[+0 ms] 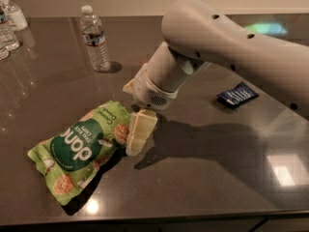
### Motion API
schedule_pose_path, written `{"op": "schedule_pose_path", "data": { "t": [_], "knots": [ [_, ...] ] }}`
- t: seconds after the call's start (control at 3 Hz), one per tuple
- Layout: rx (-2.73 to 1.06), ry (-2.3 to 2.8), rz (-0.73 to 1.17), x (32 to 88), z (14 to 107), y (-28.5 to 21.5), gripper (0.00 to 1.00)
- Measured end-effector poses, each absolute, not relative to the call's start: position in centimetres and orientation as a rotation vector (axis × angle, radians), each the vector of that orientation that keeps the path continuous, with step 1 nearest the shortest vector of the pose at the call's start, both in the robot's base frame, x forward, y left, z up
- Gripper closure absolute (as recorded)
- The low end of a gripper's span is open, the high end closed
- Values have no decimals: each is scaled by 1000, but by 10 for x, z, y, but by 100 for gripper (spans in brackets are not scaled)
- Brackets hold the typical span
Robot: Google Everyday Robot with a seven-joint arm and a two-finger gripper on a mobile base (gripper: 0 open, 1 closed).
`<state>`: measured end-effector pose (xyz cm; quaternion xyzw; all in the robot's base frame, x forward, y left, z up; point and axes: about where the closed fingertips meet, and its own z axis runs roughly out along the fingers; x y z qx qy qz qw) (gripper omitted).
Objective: Pick green rice chip bag
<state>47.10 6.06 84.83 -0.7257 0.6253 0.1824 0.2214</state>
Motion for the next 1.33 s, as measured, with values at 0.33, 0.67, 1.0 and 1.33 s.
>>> {"op": "schedule_pose_path", "data": {
  "t": [0.33,0.67,1.0,1.33],
  "knots": [
    [-2003,1715,547,472,847,75,0],
    [-1999,1703,573,471,849,85,17],
    [-1999,1704,590,469,848,90,41],
    [-1999,1706,594,466,854,89,64]
  ]
}}
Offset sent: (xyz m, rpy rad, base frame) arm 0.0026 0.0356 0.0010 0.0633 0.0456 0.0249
